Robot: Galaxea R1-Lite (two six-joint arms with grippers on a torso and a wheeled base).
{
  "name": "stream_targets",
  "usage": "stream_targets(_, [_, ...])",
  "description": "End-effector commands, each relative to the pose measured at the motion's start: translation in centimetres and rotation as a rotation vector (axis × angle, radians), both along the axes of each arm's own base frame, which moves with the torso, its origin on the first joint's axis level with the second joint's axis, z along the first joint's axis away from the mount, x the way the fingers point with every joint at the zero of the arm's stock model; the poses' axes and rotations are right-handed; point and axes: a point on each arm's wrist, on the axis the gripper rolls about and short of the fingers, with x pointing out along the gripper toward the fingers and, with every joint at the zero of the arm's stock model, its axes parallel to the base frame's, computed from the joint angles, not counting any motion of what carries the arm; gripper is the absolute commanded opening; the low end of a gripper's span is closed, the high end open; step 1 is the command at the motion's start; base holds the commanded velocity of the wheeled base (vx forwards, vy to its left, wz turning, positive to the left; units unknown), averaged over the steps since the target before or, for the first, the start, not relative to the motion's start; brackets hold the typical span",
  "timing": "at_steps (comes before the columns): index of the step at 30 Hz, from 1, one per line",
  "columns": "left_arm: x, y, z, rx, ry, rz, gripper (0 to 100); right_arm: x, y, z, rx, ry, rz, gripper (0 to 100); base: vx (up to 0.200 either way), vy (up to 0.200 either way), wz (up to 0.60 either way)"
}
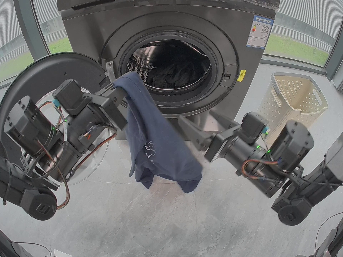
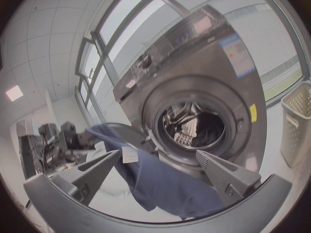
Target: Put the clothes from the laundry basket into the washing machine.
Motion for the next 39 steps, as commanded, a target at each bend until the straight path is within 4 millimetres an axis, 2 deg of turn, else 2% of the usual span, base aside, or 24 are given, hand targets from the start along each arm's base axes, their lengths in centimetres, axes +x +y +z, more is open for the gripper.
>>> stream_targets(1, [1.2,-1.7,0.0,-0.002,-0.006,-0.027,0,0.7,2.7,-5.6,-0.126,0.109,0.05,100,0.0,0.0,0.0])
stream_targets(3, [1.3,-2.0,0.5,-0.008,-0.019,-0.036,0,1.1,3.3,-7.0,-0.153,0.128,0.06,100,0.0,0.0,0.0])
stream_targets(4, [1.3,-2.0,0.5,-0.008,-0.019,-0.036,0,1.1,3.3,-7.0,-0.153,0.128,0.06,100,0.0,0.0,0.0])
stream_targets(5, [1.4,-2.1,0.9,-0.015,-0.029,-0.037,0,1.6,3.8,-8.6,-0.19,0.145,0.073,100,0.0,0.0,0.0])
stream_targets(6, [1.4,-2.1,1.1,-0.018,-0.034,-0.039,0,1.7,4.0,-9.3,-0.204,0.154,0.078,100,0.0,0.0,0.0])
stream_targets(9, [0.6,-2.4,1.4,-0.03,-0.047,-0.06,0,1.9,4.9,-10.4,-0.204,0.153,0.09,100,0.0,0.0,0.0])
stream_targets(12, [-0.1,-2.2,1.2,-0.03,-0.043,-0.066,0,1.6,5.6,-10.4,-0.196,0.147,0.11,100,0.0,0.0,0.0])
stream_targets(16, [-1.0,-1.6,1.1,-0.026,-0.044,-0.072,0,2.4,6.3,-11.0,-0.19,0.142,0.104,100,0.0,0.0,0.0])
stream_targets(20, [-1.6,-1.2,1.8,-0.039,-0.067,-0.076,0,4.3,6.5,-11.5,-0.179,0.12,0.073,100,0.0,0.0,0.0])
stream_targets(21, [-1.9,-0.9,2.3,-0.047,-0.08,-0.076,0,5.2,6.5,-11.6,-0.171,0.109,0.055,100,0.0,0.0,0.0])
stream_targets(25, [-2.1,-0.8,2.7,-0.051,-0.086,-0.078,0,6.8,6.8,-11.8,-0.157,0.086,0.033,100,0.0,0.0,0.0])
stream_targets(27, [-2.1,-0.8,2.9,-0.051,-0.092,-0.088,0,7.6,6.9,-12.2,-0.158,0.076,0.025,100,0.0,0.0,0.0])
stream_targets(29, [-1.8,-1.0,3.1,-0.052,-0.098,-0.103,0,8.7,7.3,-13.6,-0.165,0.075,0.02,100,0.0,0.0,0.0])
stream_targets(32, [-1.9,-1.0,3.5,-0.06,-0.109,-0.108,0,9.3,7.9,-14.4,-0.156,0.067,0.018,100,0.0,0.0,0.0])
stream_targets(39, [-2.5,-1.4,3.7,-0.066,-0.112,-0.131,0,10.3,9.2,-13.7,-0.112,0.012,0.026,100,0.0,0.0,0.0])
